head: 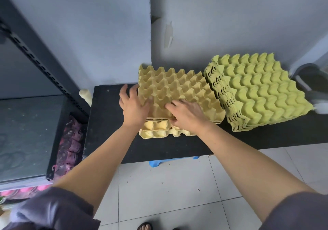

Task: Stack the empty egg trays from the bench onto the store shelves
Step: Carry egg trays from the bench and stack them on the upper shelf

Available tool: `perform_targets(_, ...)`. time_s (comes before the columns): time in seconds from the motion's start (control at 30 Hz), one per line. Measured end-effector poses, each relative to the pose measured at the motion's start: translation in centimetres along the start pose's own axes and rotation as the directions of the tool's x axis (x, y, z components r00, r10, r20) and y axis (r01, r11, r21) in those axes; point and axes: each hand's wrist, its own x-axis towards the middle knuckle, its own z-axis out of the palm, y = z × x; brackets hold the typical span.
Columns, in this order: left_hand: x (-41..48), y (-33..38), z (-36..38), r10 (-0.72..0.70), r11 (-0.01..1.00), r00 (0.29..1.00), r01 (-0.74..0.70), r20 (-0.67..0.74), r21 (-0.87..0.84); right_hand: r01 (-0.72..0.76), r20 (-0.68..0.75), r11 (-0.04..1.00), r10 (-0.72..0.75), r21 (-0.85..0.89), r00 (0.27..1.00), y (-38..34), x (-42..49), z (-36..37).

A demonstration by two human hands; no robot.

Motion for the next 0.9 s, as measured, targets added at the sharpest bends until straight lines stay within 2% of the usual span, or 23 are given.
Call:
perform_targets(0.03,0.6,0.7,-0.3,-0.197,0.97,0.978,0.204,0.065,-0.131,-0.01,-0.001,1.0,0.01,0.013,1.0,0.1,-0.2,-0.4)
perform_targets(0.07,1.1,0.9,-0.5,-0.362,0.873,0.915,0.4,0.179,-0.278,-0.018,-0.006,1.0,0.018,0.022,1.0,0.3,-0.3,-0.8)
perform_targets(0.1,1.7,1.0,-0.7,-0.462,0.734,0.834,0.551,0.302,-0.398,-0.023,-0.01,0.999,0.024,0.028,1.0,0.4,-0.5,-1.1)
perform_targets(0.13,1.9,1.1,-1.0,-0.501,0.608,0.766,0.643,0.402,-0.466,-0.026,-0.013,0.999,0.027,0.031,1.0,0.5,-0.7,-1.4)
perform_targets(0.17,2.1,1.3,-1.2,-0.507,0.556,0.737,0.676,0.447,-0.484,-0.03,-0.014,0.999,0.031,0.033,0.999,0.6,-0.8,-1.6)
perform_targets(0.3,1.9,2.7,-1.5,-0.49,0.588,0.706,0.701,0.512,-0.403,-0.05,-0.009,0.997,0.051,0.065,0.999,0.7,-0.7,-2.2)
perform_targets(0.43,1.6,3.1,-1.5,-0.493,0.522,0.574,0.796,0.654,-0.306,-0.061,-0.013,0.994,0.062,0.095,0.998,0.9,-0.6,-2.5)
perform_targets(0.63,1.9,1.6,-1.1,-0.485,0.449,0.515,0.84,0.707,-0.305,-0.074,-0.068,0.99,0.083,0.119,0.994,0.2,-0.8,-2.5)
perform_targets(0.67,1.9,1.6,-1.2,-0.492,0.461,0.525,0.834,0.695,-0.303,-0.073,-0.066,0.991,0.081,0.115,0.995,0.1,-0.9,-2.4)
perform_targets(0.7,1.8,1.6,-1.3,-0.501,0.519,0.564,0.803,0.657,-0.294,-0.072,-0.065,0.991,0.08,0.111,0.995,0.1,-1.0,-2.4)
perform_targets(0.77,1.6,1.8,-1.6,-0.491,0.713,0.712,0.66,0.502,-0.238,-0.075,-0.059,0.991,0.082,0.113,0.995,0.2,-1.3,-2.6)
perform_targets(0.83,1.5,2.0,-1.7,-0.382,0.864,0.871,0.456,0.31,-0.215,-0.094,-0.051,0.987,0.101,0.129,0.994,0.3,-1.4,-3.3)
perform_targets(0.9,1.9,1.7,-1.8,-0.279,0.941,0.943,0.306,0.182,-0.142,-0.112,-0.051,0.983,0.12,0.145,0.991,0.6,-1.4,-4.1)
